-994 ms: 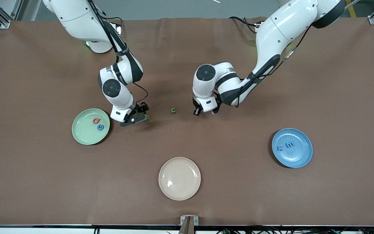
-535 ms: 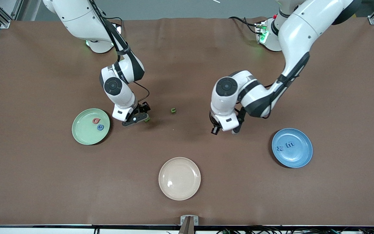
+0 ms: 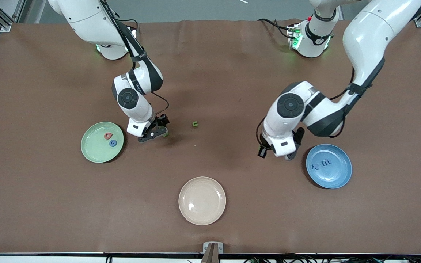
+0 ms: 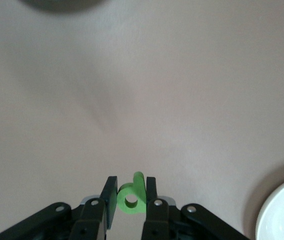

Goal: Sort upper and lower case letters into plates

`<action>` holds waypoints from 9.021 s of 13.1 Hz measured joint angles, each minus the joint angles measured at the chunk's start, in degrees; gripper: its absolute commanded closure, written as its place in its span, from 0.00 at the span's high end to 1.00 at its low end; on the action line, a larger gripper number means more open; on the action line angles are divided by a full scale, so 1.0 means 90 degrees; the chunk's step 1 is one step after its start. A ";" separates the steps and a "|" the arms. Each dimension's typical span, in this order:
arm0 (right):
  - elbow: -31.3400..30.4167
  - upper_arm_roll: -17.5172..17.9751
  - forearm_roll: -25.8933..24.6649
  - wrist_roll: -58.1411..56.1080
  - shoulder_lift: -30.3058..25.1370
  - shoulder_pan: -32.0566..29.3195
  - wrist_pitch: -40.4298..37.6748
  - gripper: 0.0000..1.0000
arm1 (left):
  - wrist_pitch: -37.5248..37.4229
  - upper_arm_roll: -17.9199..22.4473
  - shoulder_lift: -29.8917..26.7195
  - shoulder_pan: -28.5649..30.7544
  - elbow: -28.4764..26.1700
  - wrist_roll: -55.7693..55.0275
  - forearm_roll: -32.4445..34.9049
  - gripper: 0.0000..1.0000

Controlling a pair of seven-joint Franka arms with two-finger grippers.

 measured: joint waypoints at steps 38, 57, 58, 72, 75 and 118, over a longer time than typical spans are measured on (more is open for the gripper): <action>0.0369 -0.0109 -0.0792 -0.4610 -0.0275 -0.3252 -0.1582 0.09 | 0.0063 0.1500 0.1180 -0.4167 0.1333 0.2016 -0.0006 0.78; 0.1765 0.0118 0.0203 0.1562 -0.0134 -0.1673 -0.2626 1.00 | 0.0931 0.2010 0.1874 -0.4999 0.1876 0.2020 -0.0069 0.38; 0.1766 0.0119 0.0215 0.1980 -0.0062 -0.1585 -0.2478 1.00 | 0.0931 0.2021 0.1875 -0.4997 0.1878 0.2020 -0.0069 0.34; 0.0610 0.0116 0.0228 0.5337 0.0442 0.0100 -0.0076 0.69 | -0.0104 0.1859 0.0943 -0.2604 0.1886 0.2810 -0.0322 0.00; 0.0539 0.0109 0.0227 0.5380 0.0398 0.0122 0.0009 0.40 | -0.0393 0.1131 0.0677 -0.1095 0.1388 0.3773 -0.0325 0.00; 0.3069 -0.2498 0.0374 -0.0591 -0.0157 -0.1125 -0.4803 1.00 | -0.2771 0.4194 -0.4192 -0.1061 0.0362 1.0471 -0.3321 1.00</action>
